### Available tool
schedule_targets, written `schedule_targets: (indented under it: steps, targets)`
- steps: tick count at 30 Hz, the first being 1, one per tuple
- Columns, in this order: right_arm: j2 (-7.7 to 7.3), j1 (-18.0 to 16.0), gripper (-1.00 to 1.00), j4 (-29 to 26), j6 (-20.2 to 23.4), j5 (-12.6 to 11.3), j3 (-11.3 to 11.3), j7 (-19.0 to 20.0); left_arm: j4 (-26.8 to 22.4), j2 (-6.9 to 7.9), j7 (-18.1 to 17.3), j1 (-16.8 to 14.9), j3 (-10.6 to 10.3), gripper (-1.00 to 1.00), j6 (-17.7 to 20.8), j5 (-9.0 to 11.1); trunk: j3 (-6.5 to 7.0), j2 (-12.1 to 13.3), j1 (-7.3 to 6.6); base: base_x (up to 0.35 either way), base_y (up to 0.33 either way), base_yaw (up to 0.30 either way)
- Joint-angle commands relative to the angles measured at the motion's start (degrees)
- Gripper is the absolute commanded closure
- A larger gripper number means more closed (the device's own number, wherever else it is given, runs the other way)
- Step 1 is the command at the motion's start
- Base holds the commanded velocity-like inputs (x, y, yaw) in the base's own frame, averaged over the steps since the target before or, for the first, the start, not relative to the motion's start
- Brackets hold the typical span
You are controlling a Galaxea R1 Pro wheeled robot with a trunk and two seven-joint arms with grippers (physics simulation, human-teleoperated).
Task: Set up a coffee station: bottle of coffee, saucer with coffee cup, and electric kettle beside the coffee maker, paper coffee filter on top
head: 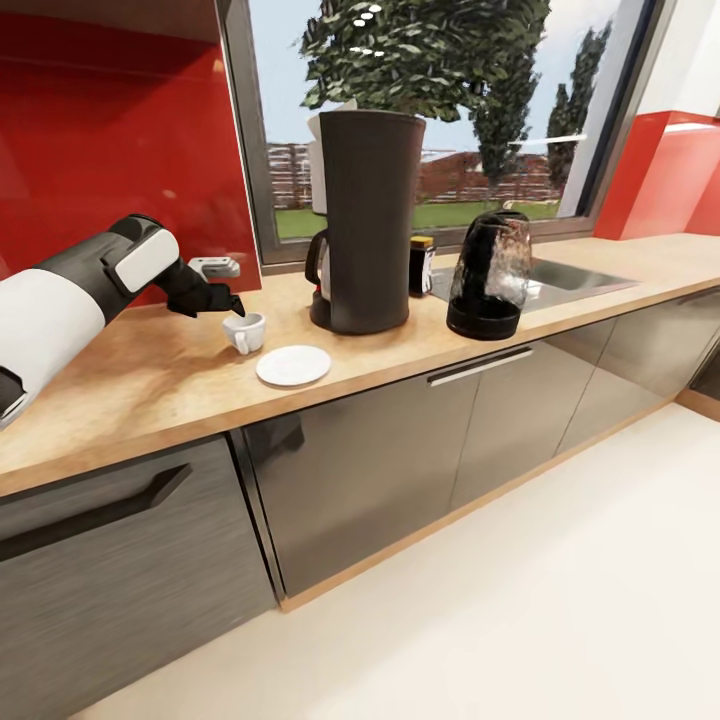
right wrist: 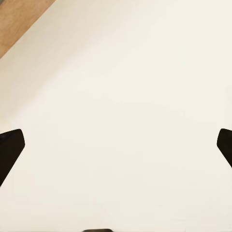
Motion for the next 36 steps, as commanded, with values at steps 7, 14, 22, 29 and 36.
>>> schedule_targets:
  steps: [7, 14, 22, 29, 36]
  targets:
    - [-0.02, -0.1, -1.0, 0.1, -0.4, -0.3, 0.5, 0.1, -0.2, 0.06, 0.5, 0.0, -0.3, -1.0, 0.1, 0.6, -0.18, 0.0, -0.01, 0.0, 0.0, 0.0]
    - [-0.02, -0.1, -1.0, 0.1, -0.4, -0.3, 0.5, 0.1, -0.2, 0.06, 0.5, 0.0, -0.3, -1.0, 0.1, 0.6, -0.58, 0.0, -0.01, 0.0, 0.0, 0.0]
    - [-0.02, -0.1, -1.0, 0.1, -0.4, -0.3, 0.5, 0.1, -0.2, 0.06, 0.5, 0.0, -0.3, -1.0, 0.1, 0.6, -0.95, 0.0, -0.01, 0.0, 0.0, 0.0]
    - [-0.02, -0.1, -1.0, 0.1, -0.4, -0.3, 0.5, 0.1, -0.2, 0.06, 0.5, 0.4, -0.3, -1.0, 0.1, 0.6, -1.0, 0.0, -0.01, 0.0, 0.0, 0.0]
    - [-0.02, -0.1, -1.0, 0.1, -0.4, -0.3, 0.5, 0.1, -0.2, 0.06, 0.5, 0.5, -0.3, -1.0, 0.1, 0.6, -1.0, 0.0, -0.01, 0.0, 0.0, 0.0]
